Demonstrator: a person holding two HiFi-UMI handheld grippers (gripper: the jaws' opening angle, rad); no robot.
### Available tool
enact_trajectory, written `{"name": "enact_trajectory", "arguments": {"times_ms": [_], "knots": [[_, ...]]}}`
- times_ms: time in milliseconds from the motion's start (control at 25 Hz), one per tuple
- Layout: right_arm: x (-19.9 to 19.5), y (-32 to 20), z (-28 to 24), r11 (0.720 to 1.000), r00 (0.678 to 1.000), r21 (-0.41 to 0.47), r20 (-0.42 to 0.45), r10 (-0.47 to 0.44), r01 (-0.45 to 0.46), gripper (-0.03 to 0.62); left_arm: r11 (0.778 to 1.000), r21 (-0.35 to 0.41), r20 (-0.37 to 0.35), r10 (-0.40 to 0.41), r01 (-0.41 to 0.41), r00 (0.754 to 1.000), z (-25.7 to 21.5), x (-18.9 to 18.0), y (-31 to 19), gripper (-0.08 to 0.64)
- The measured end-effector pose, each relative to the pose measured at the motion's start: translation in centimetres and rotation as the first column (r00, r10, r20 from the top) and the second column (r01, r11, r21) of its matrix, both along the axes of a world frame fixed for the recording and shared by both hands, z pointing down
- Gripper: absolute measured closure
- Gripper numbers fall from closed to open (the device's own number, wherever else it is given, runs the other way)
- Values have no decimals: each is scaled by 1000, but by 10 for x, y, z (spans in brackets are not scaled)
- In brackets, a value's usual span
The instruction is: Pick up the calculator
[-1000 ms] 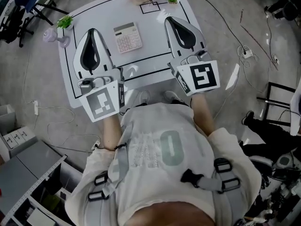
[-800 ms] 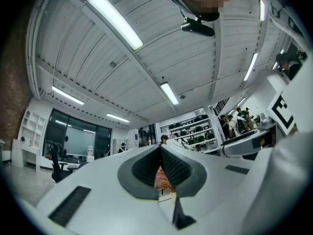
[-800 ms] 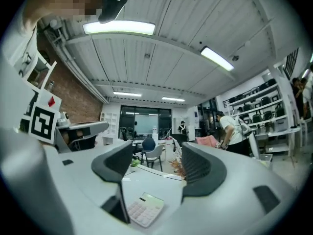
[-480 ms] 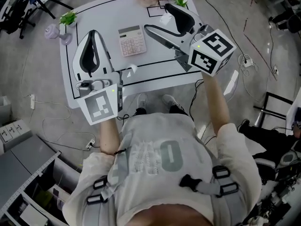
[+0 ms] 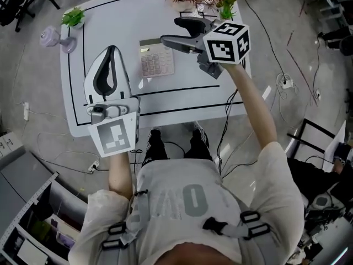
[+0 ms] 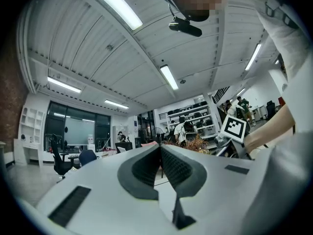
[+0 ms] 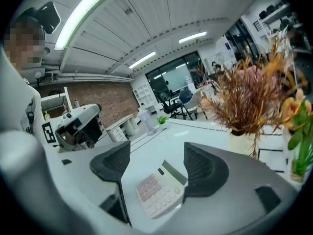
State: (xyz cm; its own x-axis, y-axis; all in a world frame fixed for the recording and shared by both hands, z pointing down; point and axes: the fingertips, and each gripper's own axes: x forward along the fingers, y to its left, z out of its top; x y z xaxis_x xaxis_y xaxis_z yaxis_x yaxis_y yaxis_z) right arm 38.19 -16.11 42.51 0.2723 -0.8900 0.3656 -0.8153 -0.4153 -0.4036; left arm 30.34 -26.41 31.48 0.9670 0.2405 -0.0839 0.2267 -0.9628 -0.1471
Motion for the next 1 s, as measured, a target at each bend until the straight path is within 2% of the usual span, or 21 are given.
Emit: {"name": "enact_trajectory", "arguments": {"times_ms": [120,200,360,560,840,960,1000], "knots": [[8,-13,46,998,992,-37,119,-48,52,256,1000,-22,21,-13,13,1000,30,8,-9,540],[10,-19,72,994,978,-62,190,-81,94,253,1000,-30,40,-6,7,999,33,16,-9,540],[19,-23,110,987,957,-97,274,-96,127,250,999,-39,74,-7,10,997,48,24,-17,540],[20,-27,134,984,917,-82,381,-116,158,266,998,-49,116,-25,31,993,72,28,-30,540],[13,-36,144,971,883,-94,442,-158,221,306,998,-52,145,-24,32,989,87,32,-34,540],[12,-38,151,957,901,-168,407,-151,237,360,998,-58,150,-28,37,988,89,34,-35,540],[12,-37,153,951,910,-196,388,-147,238,402,997,-59,151,-30,39,988,89,35,-35,540]]}}
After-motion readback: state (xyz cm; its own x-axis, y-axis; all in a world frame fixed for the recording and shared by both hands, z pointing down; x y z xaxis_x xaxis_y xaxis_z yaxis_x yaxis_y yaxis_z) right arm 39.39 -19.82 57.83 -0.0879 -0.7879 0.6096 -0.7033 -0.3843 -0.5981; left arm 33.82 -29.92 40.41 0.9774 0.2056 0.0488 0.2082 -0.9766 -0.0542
